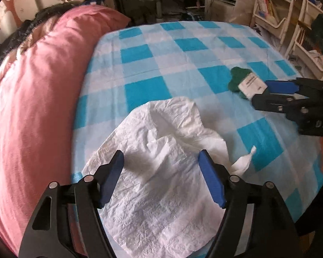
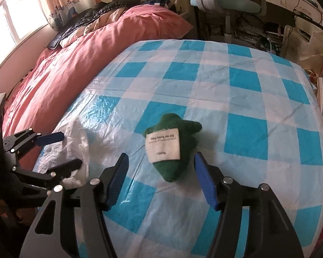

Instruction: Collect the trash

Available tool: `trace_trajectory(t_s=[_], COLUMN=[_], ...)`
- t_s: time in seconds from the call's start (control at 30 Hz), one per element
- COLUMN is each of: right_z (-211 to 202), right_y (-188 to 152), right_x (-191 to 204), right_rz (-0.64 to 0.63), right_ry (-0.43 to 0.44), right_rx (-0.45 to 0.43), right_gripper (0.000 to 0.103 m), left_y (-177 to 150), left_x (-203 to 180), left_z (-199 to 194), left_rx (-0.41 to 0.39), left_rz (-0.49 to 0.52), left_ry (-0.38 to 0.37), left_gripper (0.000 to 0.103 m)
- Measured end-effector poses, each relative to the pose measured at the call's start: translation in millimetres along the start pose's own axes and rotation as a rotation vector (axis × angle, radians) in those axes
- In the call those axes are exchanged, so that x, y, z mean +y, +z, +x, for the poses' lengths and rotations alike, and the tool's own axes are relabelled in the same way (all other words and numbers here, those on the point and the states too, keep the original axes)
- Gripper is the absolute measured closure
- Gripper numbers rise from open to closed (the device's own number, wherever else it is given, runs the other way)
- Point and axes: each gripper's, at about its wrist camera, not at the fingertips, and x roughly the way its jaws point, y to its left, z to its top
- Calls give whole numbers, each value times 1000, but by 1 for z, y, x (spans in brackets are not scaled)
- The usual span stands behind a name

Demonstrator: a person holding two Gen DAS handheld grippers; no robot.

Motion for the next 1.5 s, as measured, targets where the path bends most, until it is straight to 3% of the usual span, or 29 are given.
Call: trace_trajectory(t_s=[0.03, 0.1, 0.17, 0.27, 0.47, 0.63, 0.83, 1.07, 1.5], right_z=[1, 6, 7, -1, -44, -89, -130, -145, -144], right_y=[0, 0, -2, -2, 5, -9, -37, -44, -51], right_x=[1, 2, 2, 1, 9, 16, 14, 12, 8], right_rz=[-8, -25, -28, -20, 0, 16, 62, 87, 90], right_ry=[-7, -21, -21, -21, 12, 32, 48, 62, 50], right_rx=[0, 19, 24, 2, -105, -203, -308, -398, -398], right_gripper=[42, 71, 72, 74, 74, 74, 74, 74, 73], left_y=[0, 2, 3, 4, 9, 2, -12, -29, -38], left_x=[-1, -3, -2, -3, -1, -8, -22, -41, -52], left_z=[1, -1, -2, -16, -73, -103, -127, -147, -159], left_rx=[-1, -6, 5, -46, -259, -343, -390, -435, -470], left_rz=[-7, -7, -41, -53, -136, -177, -192, -183, -158], left_ry=[-14, -29, -65, -44, -53, -33, -11, 19, 56], left_gripper=[48, 90, 100, 101, 101, 101, 101, 101, 101])
